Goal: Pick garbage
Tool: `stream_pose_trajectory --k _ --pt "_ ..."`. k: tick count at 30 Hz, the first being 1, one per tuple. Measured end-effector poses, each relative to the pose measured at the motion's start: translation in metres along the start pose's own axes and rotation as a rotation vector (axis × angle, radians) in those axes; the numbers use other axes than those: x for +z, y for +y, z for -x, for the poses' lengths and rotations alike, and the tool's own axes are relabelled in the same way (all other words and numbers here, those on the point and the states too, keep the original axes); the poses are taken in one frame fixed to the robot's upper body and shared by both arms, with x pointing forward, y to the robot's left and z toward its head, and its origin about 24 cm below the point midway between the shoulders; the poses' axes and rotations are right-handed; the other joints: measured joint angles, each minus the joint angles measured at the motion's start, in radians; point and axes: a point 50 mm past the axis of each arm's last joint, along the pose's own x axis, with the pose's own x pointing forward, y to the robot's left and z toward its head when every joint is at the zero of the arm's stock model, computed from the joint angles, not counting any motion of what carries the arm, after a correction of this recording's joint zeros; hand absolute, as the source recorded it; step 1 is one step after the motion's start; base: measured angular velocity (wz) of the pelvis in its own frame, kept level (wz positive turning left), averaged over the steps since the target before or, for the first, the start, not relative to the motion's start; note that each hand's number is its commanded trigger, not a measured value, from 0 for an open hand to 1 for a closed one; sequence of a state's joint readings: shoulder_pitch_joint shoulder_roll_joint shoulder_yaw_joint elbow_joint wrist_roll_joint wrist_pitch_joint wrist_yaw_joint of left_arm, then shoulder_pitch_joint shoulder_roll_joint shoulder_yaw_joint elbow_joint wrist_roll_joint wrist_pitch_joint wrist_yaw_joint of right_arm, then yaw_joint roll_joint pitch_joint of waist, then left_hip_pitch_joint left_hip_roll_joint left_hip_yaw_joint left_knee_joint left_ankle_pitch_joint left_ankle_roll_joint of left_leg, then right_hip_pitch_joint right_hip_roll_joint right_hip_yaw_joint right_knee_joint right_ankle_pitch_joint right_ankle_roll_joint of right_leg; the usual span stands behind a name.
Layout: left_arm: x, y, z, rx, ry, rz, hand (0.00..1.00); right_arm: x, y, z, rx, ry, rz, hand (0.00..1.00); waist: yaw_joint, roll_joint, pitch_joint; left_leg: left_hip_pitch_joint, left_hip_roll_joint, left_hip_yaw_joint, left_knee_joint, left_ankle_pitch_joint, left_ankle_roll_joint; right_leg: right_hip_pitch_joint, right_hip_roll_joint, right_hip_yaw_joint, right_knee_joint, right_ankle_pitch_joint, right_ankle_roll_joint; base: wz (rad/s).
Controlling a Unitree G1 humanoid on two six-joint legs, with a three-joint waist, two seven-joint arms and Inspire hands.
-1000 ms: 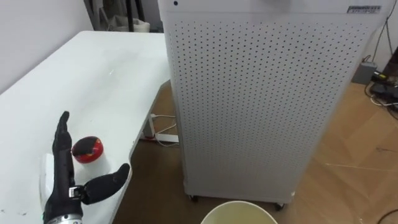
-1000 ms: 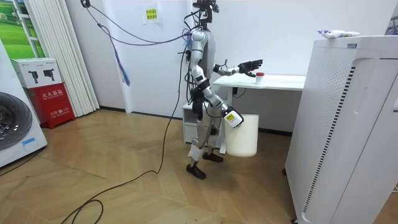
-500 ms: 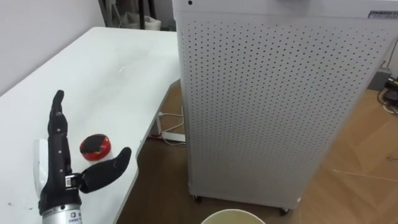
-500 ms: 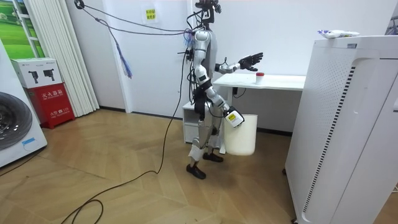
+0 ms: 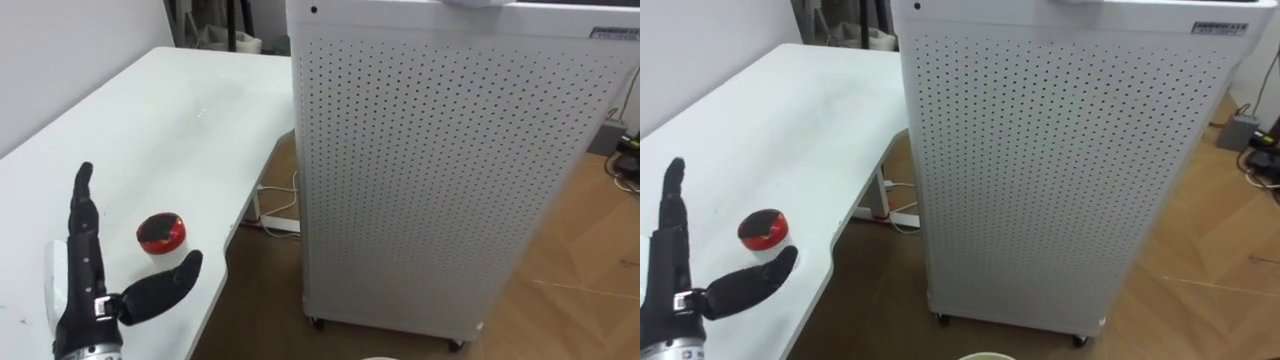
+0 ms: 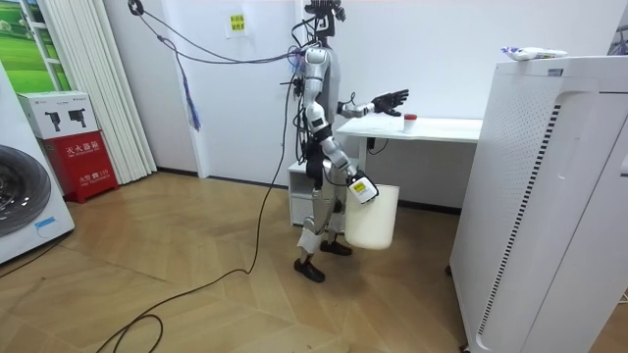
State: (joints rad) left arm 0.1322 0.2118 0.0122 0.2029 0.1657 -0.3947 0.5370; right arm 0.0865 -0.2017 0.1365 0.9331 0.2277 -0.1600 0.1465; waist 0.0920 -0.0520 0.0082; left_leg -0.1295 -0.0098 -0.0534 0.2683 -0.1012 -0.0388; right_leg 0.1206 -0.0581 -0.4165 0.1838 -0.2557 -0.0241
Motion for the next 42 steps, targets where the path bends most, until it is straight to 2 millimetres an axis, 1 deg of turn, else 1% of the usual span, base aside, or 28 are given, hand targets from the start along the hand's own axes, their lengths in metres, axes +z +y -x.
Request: stream_pose_trajectory --k 3,7,13,21,23,28,31,37,42 --pt "-0.008 0.002 0.003 0.015 0.051 0.023 0.00 0.001 0.000 0.000 -0.002 -0.002 0.000 1.00 0.000 -0.006 0.0029 -0.003 -0.005 -0.001 0.000 0.000 0.000 -0.001 -0.004 -0.002 -0.001 -0.002 0.003 0.02" --pt "-0.014 0.006 0.007 0.032 0.097 0.048 0.00 0.002 0.000 -0.001 -0.001 -0.007 0.002 1.00 0.001 -0.013 0.0018 -0.004 -0.010 -0.002 -0.001 0.000 0.000 -0.001 -0.008 -0.002 -0.002 -0.003 0.006 0.00" --pt "-0.018 0.007 0.011 0.029 0.114 0.039 0.00 0.004 0.001 -0.001 0.001 -0.018 0.003 1.00 0.001 -0.015 0.0003 -0.003 -0.014 -0.006 -0.001 -0.001 0.001 0.000 -0.011 -0.001 0.000 -0.004 0.007 0.01" --pt "-0.018 0.007 0.011 0.029 0.116 0.038 0.00 0.006 0.002 0.000 0.003 -0.028 0.003 1.00 0.001 -0.017 -0.0008 -0.003 -0.014 -0.004 0.000 -0.002 0.005 0.000 -0.011 0.000 0.001 -0.004 0.008 0.00" --pt "-0.018 0.007 0.011 0.028 0.116 0.038 0.00 0.007 0.002 0.000 0.005 -0.034 0.004 1.00 0.001 -0.016 -0.0013 -0.003 -0.014 -0.004 0.000 -0.002 0.005 -0.001 -0.011 0.000 0.002 -0.004 0.008 0.00" --pt "-0.019 0.005 0.012 0.007 0.130 0.063 0.00 0.007 0.003 -0.001 0.010 -0.034 0.007 1.00 0.001 -0.008 -0.0064 -0.006 -0.013 -0.002 0.001 -0.002 0.005 -0.001 -0.011 0.000 0.001 -0.004 0.008 0.00" --pt "-0.018 0.002 0.013 -0.018 0.135 0.076 0.00 0.007 0.005 -0.001 0.022 -0.030 0.020 1.00 -0.001 -0.005 -0.0078 -0.007 -0.014 -0.002 0.000 -0.002 0.005 -0.002 -0.011 -0.001 0.000 -0.004 0.008 0.00" --pt "-0.017 -0.005 0.015 -0.081 0.133 0.085 0.00 0.005 0.010 -0.001 0.052 -0.021 0.050 1.00 -0.003 -0.003 -0.0061 -0.008 -0.013 -0.002 0.000 -0.002 0.005 -0.004 -0.011 0.001 0.001 -0.004 0.008 0.00" --pt "-0.017 -0.009 0.016 -0.103 0.132 0.089 0.00 0.005 0.010 -0.001 0.055 -0.021 0.059 1.00 -0.006 0.001 -0.0039 -0.018 -0.013 -0.003 0.001 -0.002 0.005 -0.014 -0.010 0.002 0.003 -0.004 0.008 0.00"
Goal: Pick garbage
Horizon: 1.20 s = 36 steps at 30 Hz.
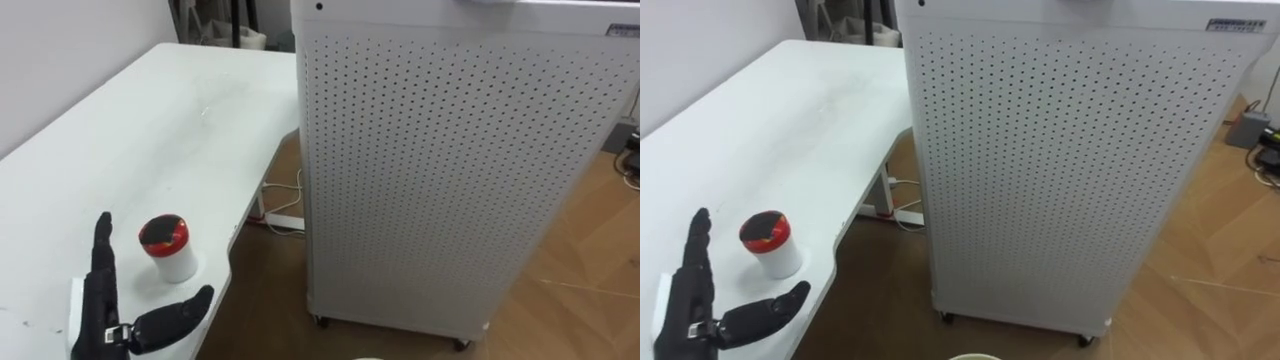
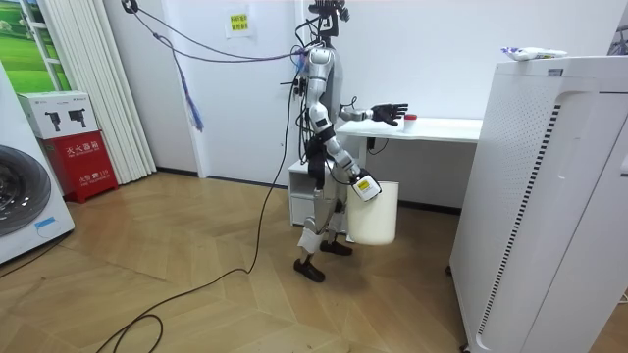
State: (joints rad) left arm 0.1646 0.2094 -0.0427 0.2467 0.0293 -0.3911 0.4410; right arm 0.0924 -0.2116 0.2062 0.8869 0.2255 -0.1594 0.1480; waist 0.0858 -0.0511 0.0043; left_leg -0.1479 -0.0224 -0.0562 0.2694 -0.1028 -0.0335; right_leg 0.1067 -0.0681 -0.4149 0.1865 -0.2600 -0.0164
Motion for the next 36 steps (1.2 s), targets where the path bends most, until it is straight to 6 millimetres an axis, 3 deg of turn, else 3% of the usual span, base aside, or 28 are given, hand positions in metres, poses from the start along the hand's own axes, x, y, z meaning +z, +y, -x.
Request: stream_pose_trajectory --k 7,12,19,36 --pt "0.001 -0.004 -0.004 -0.017 0.000 0.006 0.00 0.004 0.001 -0.001 0.013 -0.017 0.003 1.00 -0.001 0.014 0.0107 -0.004 0.000 -0.001 0.000 0.000 0.000 -0.003 0.000 -0.002 0.000 0.000 0.000 0.00" --pt "0.001 -0.006 -0.004 -0.018 0.004 0.005 0.00 0.008 0.003 -0.001 0.028 -0.036 0.008 1.00 -0.011 0.011 0.0136 -0.006 -0.001 0.001 -0.002 0.000 0.000 -0.006 0.000 -0.001 -0.001 0.000 0.000 0.00" --pt "-0.011 -0.005 -0.006 0.022 0.054 -0.021 0.00 0.010 0.003 -0.001 0.033 -0.043 0.017 1.00 -0.036 0.004 0.0119 -0.008 -0.003 0.000 -0.002 0.000 0.000 -0.003 -0.001 0.000 0.000 0.000 0.001 0.01" --pt "-0.029 0.000 -0.002 0.073 0.142 -0.039 0.00 0.005 0.004 0.000 0.029 -0.019 0.036 1.00 -0.049 -0.016 0.0031 0.014 -0.003 0.008 -0.001 0.002 0.005 0.013 -0.001 0.019 0.001 0.001 0.002 -0.01"
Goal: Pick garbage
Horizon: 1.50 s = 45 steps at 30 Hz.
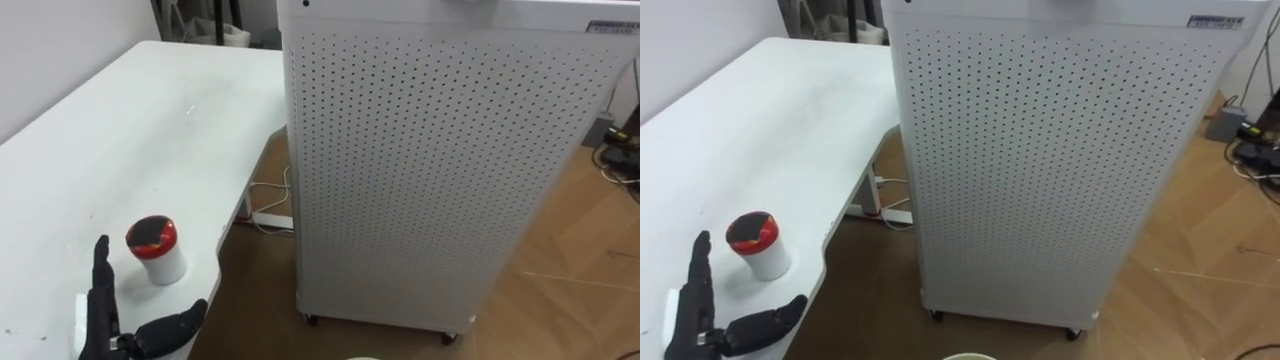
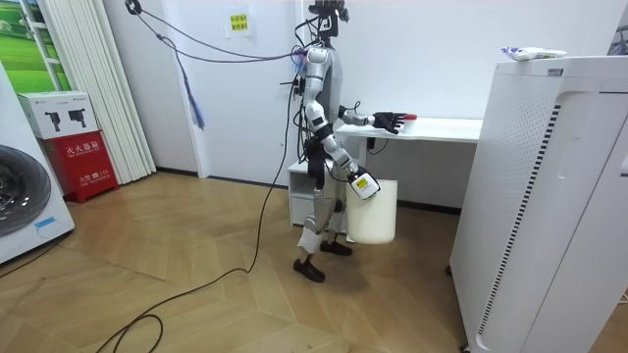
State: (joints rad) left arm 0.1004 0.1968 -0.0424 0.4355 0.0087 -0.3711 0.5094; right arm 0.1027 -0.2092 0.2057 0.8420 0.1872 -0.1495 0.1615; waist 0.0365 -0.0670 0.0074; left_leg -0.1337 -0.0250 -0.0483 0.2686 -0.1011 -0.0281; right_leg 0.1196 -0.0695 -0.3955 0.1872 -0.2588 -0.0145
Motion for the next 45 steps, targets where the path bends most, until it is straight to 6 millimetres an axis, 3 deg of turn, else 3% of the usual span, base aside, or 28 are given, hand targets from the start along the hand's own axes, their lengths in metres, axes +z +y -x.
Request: stream_pose_trajectory --k 21,33,45 --pt "-0.003 0.019 -0.012 0.140 0.075 0.141 0.00 -0.014 0.002 0.005 0.016 0.058 0.019 1.00 -0.004 0.009 0.0025 0.019 0.006 0.023 -0.009 -0.003 0.004 0.006 0.001 0.020 -0.002 0.000 0.000 -0.02" --pt "0.021 0.008 -0.034 0.154 0.010 0.209 0.00 -0.014 0.002 0.005 0.013 0.060 0.020 1.00 -0.006 0.013 0.0040 0.016 0.005 0.026 -0.011 -0.003 0.004 0.002 -0.001 0.022 -0.001 0.000 0.000 0.00" --pt "0.023 -0.001 -0.033 0.097 0.003 0.204 0.00 -0.014 0.002 0.005 0.008 0.059 0.020 1.00 -0.005 0.031 0.0043 0.017 0.005 0.028 -0.013 -0.003 0.004 0.001 -0.001 0.023 -0.002 0.000 0.000 -0.01"
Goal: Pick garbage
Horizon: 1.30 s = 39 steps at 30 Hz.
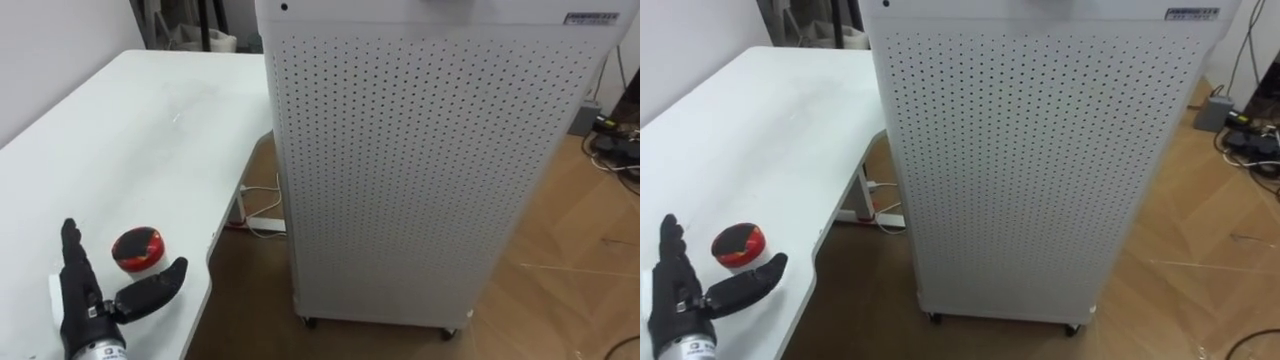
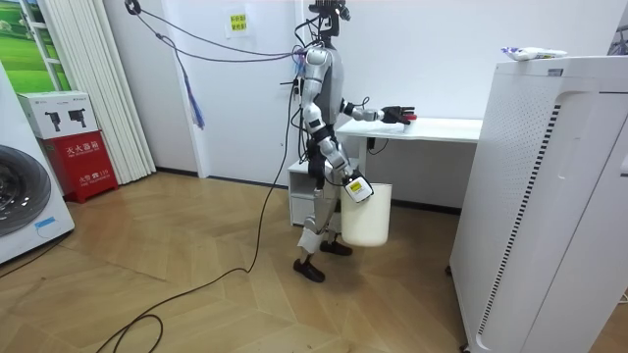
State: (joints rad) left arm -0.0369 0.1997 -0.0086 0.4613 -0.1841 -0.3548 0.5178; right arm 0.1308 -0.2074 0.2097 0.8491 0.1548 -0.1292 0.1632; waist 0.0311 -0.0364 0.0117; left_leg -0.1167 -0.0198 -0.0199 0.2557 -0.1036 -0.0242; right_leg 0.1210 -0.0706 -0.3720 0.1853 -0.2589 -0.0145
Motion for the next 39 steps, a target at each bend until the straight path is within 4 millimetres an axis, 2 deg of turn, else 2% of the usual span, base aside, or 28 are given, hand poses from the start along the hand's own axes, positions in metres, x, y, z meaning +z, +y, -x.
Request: stream_pose_trajectory --k 4,5,6,21,32,39 --pt "-0.001 -0.003 0.001 -0.024 0.010 -0.005 0.00 0.000 0.003 -0.001 0.007 0.000 -0.002 1.00 0.000 -0.001 0.0002 0.002 -0.001 0.000 -0.004 0.000 0.000 0.000 0.001 0.000 0.000 0.000 0.000 0.00" --pt "-0.001 -0.004 0.002 -0.029 0.010 -0.006 0.58 0.000 0.003 -0.001 0.008 -0.001 -0.003 1.00 0.000 -0.001 0.0004 0.002 -0.001 0.001 -0.004 0.000 0.000 0.000 0.001 0.000 0.000 0.000 0.000 0.00" --pt "-0.002 -0.005 0.002 -0.041 0.012 -0.007 0.98 0.000 0.004 -0.001 0.009 -0.002 -0.004 1.00 -0.001 -0.002 0.0008 0.001 -0.001 0.002 -0.004 0.000 0.000 -0.001 0.001 0.001 0.000 0.000 0.000 0.00" --pt "-0.002 -0.020 0.001 -0.155 0.043 -0.016 1.00 0.000 0.005 -0.003 0.005 0.023 -0.016 1.00 -0.003 -0.016 -0.0003 -0.007 0.006 0.012 -0.005 0.000 0.000 -0.018 0.000 0.013 0.011 0.001 0.000 -0.01" --pt "-0.008 -0.022 0.000 -0.173 0.088 -0.035 1.00 0.003 0.004 -0.003 0.004 0.021 -0.014 1.00 -0.001 -0.005 -0.0003 -0.017 0.008 0.014 -0.001 -0.001 0.001 -0.034 -0.001 0.015 0.023 0.001 0.000 0.00" --pt "-0.010 -0.022 0.000 -0.175 0.095 -0.041 1.00 0.018 0.002 -0.005 -0.004 -0.039 0.002 1.00 -0.004 0.004 0.0009 -0.016 0.008 0.017 -0.001 0.000 0.001 -0.034 -0.002 0.016 0.024 0.001 0.000 0.00"
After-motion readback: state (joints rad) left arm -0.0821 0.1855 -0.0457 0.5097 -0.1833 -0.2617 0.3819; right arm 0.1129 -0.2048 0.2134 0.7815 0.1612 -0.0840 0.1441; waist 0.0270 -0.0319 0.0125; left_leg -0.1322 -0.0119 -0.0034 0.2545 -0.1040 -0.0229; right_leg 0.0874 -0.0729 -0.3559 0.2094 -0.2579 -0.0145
